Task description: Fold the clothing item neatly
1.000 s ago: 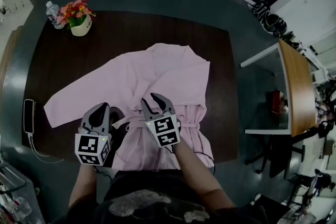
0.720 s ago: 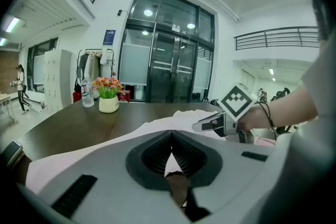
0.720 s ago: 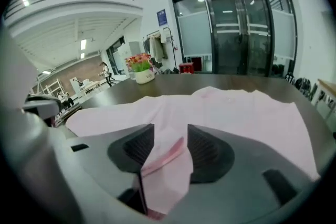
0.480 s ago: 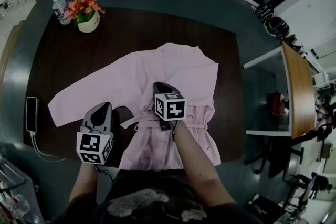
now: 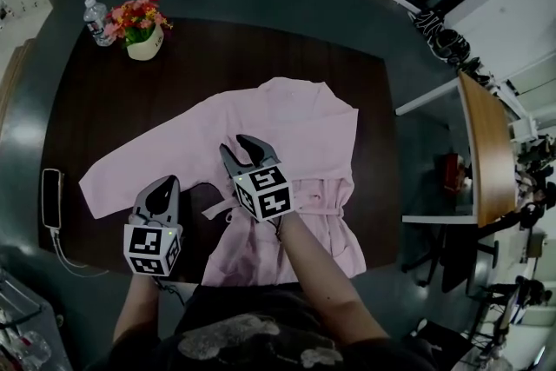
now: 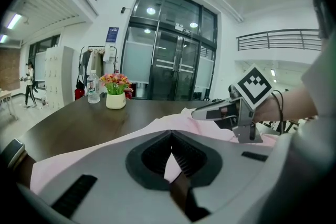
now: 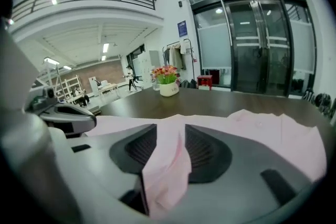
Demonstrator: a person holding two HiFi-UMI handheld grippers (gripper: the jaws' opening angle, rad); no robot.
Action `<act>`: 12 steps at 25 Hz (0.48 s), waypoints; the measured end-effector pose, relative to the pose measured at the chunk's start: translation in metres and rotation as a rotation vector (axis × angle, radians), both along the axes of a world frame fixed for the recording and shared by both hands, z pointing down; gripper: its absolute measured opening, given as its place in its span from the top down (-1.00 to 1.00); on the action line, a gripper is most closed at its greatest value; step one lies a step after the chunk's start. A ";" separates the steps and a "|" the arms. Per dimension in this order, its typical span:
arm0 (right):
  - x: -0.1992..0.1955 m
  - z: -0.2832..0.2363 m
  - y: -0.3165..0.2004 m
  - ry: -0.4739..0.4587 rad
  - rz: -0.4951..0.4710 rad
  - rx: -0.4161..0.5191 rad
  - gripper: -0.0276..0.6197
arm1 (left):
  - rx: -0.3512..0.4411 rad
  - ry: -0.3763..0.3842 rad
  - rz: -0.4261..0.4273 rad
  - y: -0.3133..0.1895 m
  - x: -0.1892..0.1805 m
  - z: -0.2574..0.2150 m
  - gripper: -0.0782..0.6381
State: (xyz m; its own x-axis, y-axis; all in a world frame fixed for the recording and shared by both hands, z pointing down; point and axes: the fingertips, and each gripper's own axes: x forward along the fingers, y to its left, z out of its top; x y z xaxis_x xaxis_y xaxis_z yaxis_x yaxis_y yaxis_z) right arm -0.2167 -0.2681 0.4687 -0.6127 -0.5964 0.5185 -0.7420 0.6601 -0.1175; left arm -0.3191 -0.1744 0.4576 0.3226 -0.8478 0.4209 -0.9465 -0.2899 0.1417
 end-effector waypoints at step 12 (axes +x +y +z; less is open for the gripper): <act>0.034 -0.042 0.076 -0.226 0.054 0.028 0.42 | 0.032 -0.046 -0.018 0.009 -0.003 -0.006 0.76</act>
State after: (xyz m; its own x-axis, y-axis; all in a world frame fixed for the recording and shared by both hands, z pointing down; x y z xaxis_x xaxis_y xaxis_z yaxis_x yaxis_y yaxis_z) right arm -0.1831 -0.1925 0.4266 -0.6780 -0.6437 0.3548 -0.7333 0.6255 -0.2665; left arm -0.3217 -0.1653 0.4521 0.2883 -0.8667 0.4072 -0.9569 -0.2763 0.0893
